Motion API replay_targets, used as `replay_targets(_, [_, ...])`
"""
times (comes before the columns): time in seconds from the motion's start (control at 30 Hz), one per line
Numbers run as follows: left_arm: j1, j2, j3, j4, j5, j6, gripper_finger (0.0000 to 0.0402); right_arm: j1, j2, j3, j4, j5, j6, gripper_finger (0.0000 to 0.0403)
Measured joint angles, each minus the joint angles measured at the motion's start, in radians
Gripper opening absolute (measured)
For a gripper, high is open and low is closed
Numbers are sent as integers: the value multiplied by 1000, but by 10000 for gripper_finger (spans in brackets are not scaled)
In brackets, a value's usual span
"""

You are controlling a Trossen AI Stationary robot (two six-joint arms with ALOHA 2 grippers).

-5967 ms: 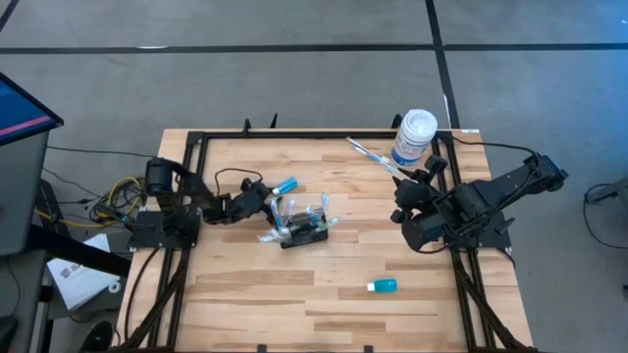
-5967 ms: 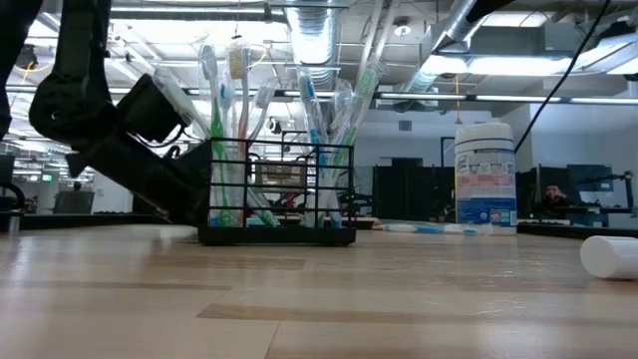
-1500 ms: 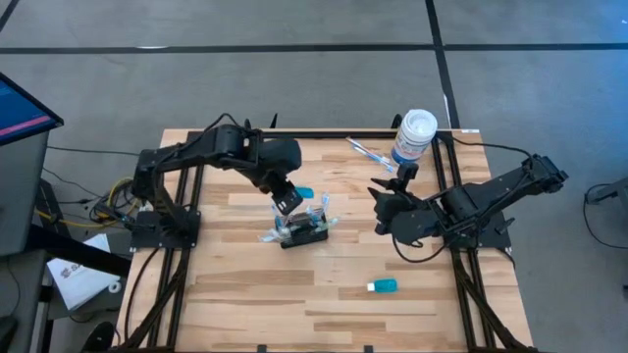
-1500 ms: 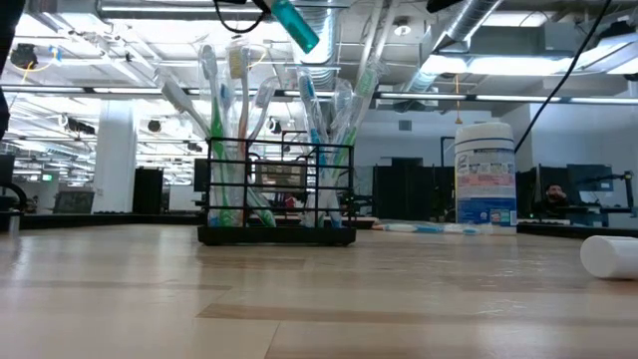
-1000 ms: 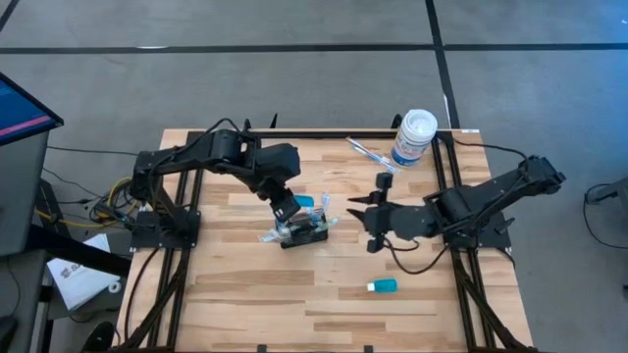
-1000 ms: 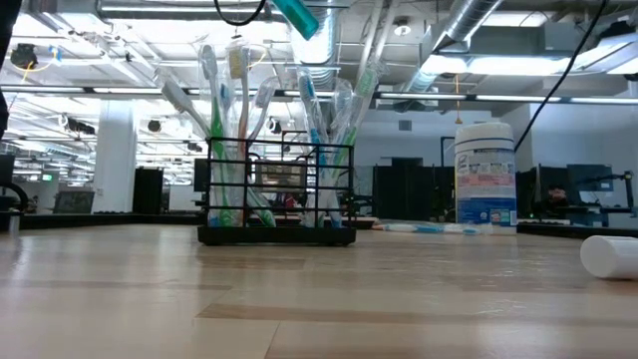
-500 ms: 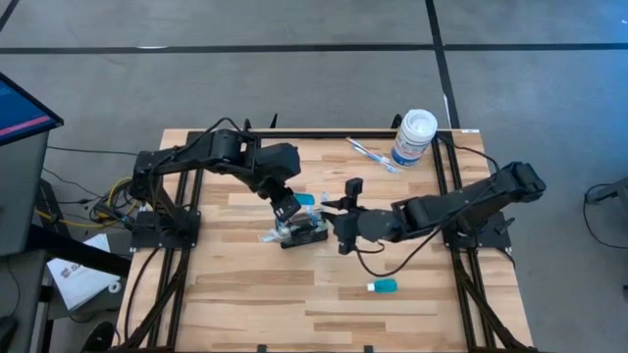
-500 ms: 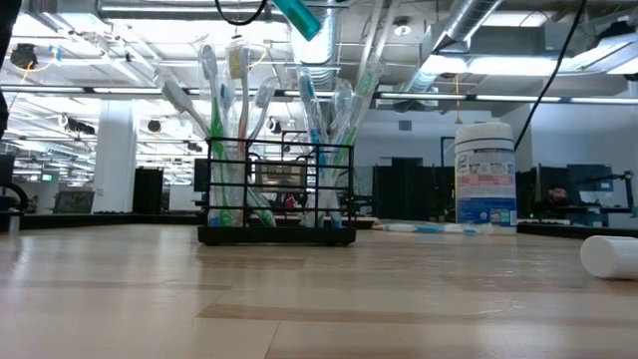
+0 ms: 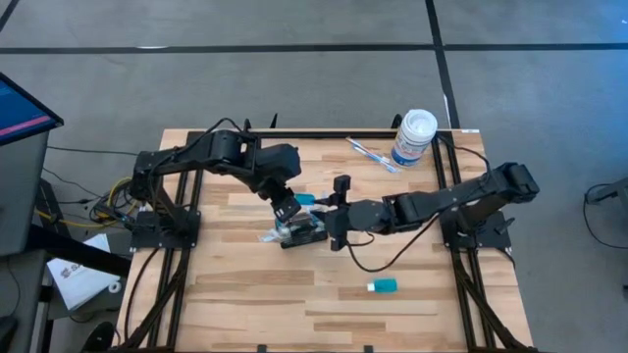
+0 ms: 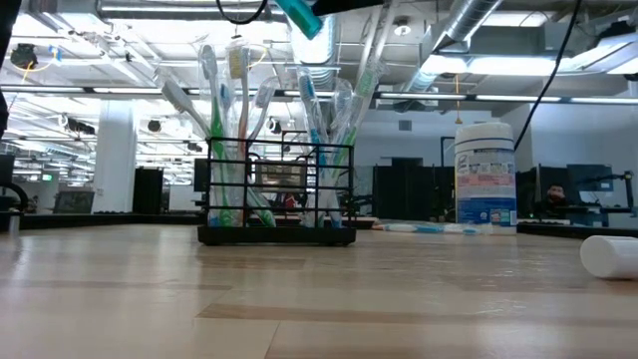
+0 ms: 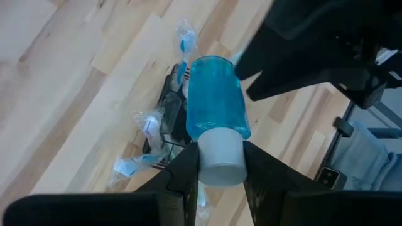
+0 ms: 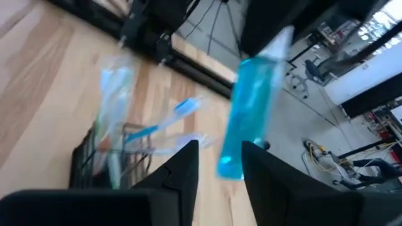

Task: Pick & Place toothbrushing station
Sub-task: Put the blue mouthwash into the wire organizer

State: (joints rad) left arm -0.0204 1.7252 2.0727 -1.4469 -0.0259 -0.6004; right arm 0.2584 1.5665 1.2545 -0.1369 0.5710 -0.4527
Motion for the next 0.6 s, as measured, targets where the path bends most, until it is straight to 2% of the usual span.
replay_targets(0.33, [0,0,0,1,4,1,86,-8,-10,1,27,8,0,167])
replay_targets(0.6, [0,0,0,17,4,1,86,-53,8,0,54,5,6,183])
